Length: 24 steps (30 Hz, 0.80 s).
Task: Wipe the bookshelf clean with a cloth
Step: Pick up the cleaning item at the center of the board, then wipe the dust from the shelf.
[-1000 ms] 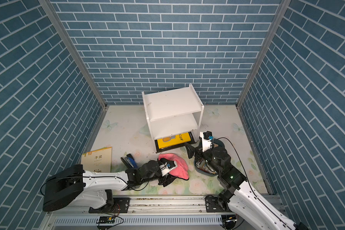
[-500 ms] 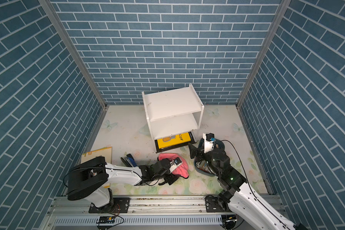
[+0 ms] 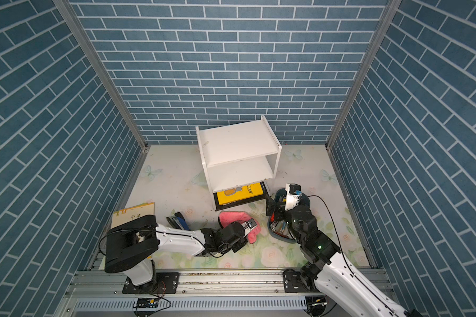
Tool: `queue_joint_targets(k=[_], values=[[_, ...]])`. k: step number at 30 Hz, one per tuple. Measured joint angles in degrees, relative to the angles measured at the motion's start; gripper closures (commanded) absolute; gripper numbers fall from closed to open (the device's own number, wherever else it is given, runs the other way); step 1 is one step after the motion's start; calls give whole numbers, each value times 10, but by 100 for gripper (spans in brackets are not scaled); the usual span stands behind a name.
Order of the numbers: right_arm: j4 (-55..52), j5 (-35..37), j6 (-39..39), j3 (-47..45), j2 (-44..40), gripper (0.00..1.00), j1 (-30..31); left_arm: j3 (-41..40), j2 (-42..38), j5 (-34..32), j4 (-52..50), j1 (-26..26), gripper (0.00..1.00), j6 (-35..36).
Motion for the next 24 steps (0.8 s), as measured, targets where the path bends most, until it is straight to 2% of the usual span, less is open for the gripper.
queue_joint_targets(k=[6,9,11,14,15,18,22,24], values=[[-4,7,-13,15,-59,0,-2,-32,-194,-16,-82,11,100,-59],[-1,4,-25,51,-77,0,-2,-21,-292,-21,-149,47,100,-111],[3,-4,-38,91,-71,0,-3,-19,-358,-12,-195,89,100,-146],[9,-39,-58,180,-19,2,-3,-20,-459,-5,-258,170,100,-192],[19,-66,-68,220,15,3,-3,-20,-503,1,-278,213,100,-208],[41,-145,-82,300,101,3,-3,-20,-563,22,-308,318,100,-229],[43,-212,-94,394,233,0,-3,-32,-551,108,-297,479,100,-236],[37,-222,-97,436,302,0,-3,-57,-525,167,-261,537,100,-244]])
